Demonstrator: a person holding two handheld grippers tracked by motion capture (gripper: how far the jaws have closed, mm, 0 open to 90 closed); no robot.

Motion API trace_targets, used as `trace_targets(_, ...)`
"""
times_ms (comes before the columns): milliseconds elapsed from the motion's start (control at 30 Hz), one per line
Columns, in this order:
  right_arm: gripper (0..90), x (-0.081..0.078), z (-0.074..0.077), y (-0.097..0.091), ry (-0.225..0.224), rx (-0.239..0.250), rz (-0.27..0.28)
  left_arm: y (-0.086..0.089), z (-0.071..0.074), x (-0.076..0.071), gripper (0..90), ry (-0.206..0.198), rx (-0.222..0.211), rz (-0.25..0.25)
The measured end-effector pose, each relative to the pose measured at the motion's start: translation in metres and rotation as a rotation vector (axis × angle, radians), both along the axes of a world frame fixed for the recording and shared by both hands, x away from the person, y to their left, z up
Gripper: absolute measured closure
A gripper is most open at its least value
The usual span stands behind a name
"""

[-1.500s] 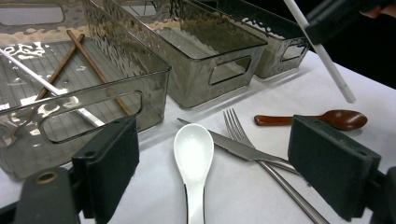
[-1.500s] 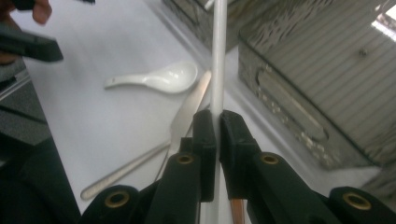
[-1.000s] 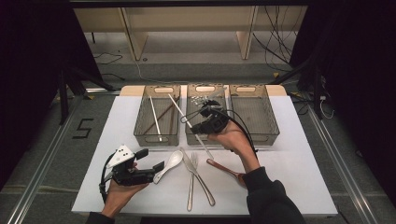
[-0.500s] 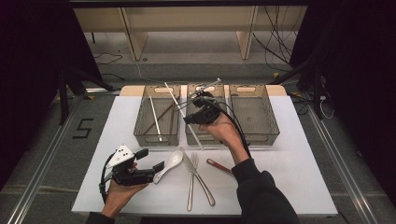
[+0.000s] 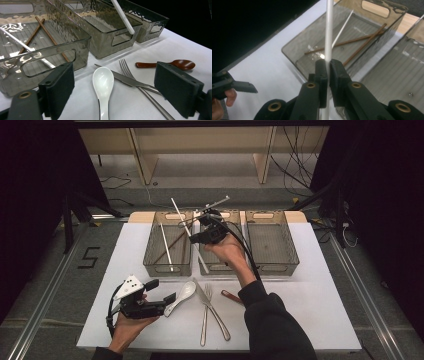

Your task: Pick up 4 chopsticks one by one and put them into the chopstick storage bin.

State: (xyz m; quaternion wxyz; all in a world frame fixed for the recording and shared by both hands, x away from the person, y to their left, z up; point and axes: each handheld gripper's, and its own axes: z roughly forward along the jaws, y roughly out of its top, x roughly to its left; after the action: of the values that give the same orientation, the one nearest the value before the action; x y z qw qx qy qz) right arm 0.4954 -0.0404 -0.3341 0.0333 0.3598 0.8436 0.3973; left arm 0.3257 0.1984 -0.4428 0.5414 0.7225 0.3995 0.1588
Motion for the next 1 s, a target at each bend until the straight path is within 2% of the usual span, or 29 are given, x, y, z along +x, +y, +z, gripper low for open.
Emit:
trace_targets(367,85.6,0.011,0.003,0.017,-0.002,0.030,-0.012,0.001,0.000,0.000,16.2,-0.001,0.000,-0.001)
trace_targets(500,85.6,0.016,0.002,0.023,0.002,0.049,-0.032,0.000,0.000,0.000,16.3,-0.003,-0.001,-0.004)
trace_targets(1000,85.6,0.033,-0.007,0.049,-0.009,0.035,-0.088,0.001,0.000,0.000,16.2,-0.003,-0.007,-0.004)
